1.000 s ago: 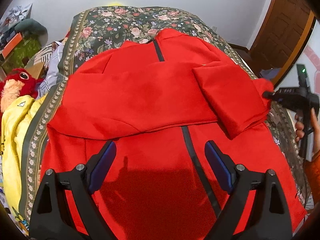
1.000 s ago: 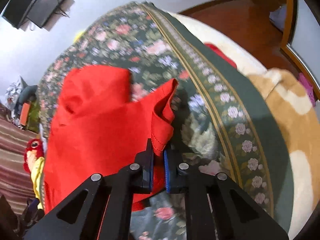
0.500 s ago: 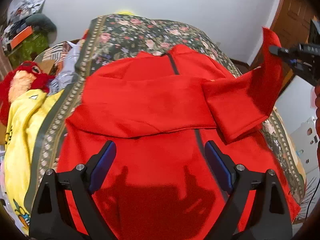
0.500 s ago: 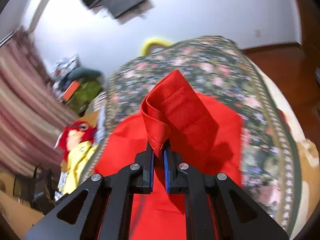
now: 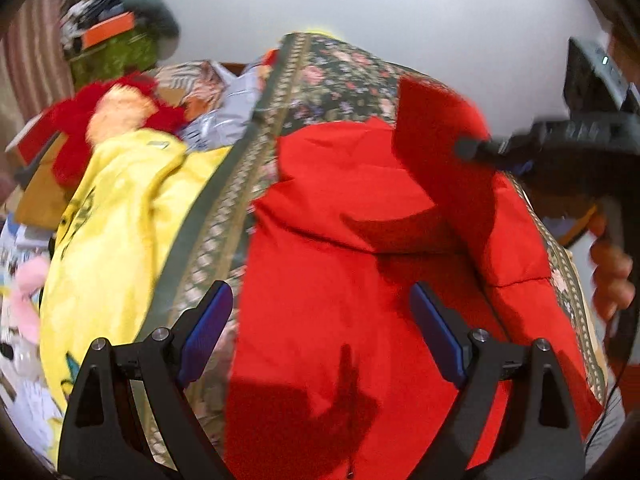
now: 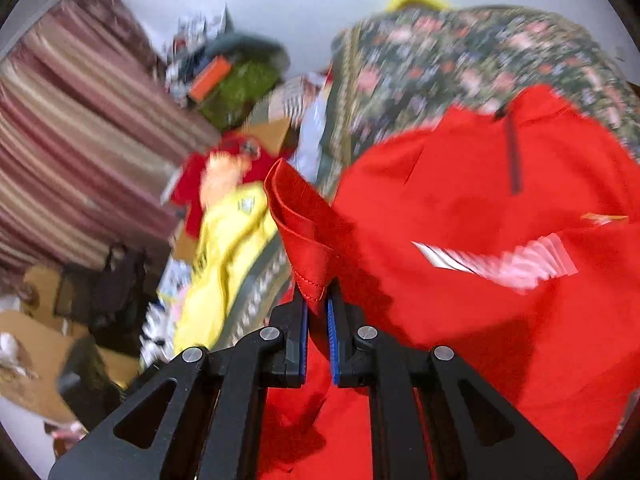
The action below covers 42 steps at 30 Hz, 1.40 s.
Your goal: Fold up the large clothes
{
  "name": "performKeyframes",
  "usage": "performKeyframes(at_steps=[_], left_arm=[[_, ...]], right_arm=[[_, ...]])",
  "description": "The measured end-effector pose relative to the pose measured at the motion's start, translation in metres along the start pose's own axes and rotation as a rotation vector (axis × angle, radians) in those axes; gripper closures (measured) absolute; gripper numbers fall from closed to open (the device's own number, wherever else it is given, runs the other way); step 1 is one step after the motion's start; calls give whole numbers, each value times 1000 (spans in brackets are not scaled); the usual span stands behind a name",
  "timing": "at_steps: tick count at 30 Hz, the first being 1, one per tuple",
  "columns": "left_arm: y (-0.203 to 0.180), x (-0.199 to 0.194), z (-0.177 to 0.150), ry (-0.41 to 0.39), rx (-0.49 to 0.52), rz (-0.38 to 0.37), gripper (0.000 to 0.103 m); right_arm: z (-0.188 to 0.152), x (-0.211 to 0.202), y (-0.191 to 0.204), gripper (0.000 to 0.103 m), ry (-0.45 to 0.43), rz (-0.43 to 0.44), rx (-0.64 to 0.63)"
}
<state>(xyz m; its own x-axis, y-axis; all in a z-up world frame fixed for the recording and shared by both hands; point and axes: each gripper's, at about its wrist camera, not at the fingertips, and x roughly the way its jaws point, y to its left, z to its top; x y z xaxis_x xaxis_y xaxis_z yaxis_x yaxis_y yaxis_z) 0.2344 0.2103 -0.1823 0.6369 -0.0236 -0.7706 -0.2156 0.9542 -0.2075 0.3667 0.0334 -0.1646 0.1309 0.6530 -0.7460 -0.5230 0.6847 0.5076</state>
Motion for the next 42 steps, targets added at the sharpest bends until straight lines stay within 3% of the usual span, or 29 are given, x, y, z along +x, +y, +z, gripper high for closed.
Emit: performKeyframes(at_steps=[7,10,11,13,15,20,25,30,37,42], left_arm=[[34,0,-9,-3,-85,15,13],[40,2,-11,6,-105,9,13],[41,3,-11,9,-110,5,13],[39,3,-11,11,-113,-2,13],[37,5,-10,14,-115,-10,13],[23,12,-9,41,-119,-63,13],[7,25,-10,83,-112,-121,13],[-9,47,-19,174,-163,-212,18],[-18,85,-33,275,-272,-232,19],[-22,102,-22,243,-268,-176,21]], right_arm=[[-35,66,-1,91,173,-1,47],[-46,84,-8,90,302,-36,54],[-49,87,-10,87,336,-50,52],[-55,88,-15,63,390,-38,63],[-55,79,-18,56,377,-9,83],[-52,39,-31,56,302,-21,67],[-50,-23,-54,50,158,-136,16],[-62,-77,-93,43,46,-267,11],[-91,-118,-146,43,-19,-378,80],[-111,-143,-180,43,-30,-389,164]])
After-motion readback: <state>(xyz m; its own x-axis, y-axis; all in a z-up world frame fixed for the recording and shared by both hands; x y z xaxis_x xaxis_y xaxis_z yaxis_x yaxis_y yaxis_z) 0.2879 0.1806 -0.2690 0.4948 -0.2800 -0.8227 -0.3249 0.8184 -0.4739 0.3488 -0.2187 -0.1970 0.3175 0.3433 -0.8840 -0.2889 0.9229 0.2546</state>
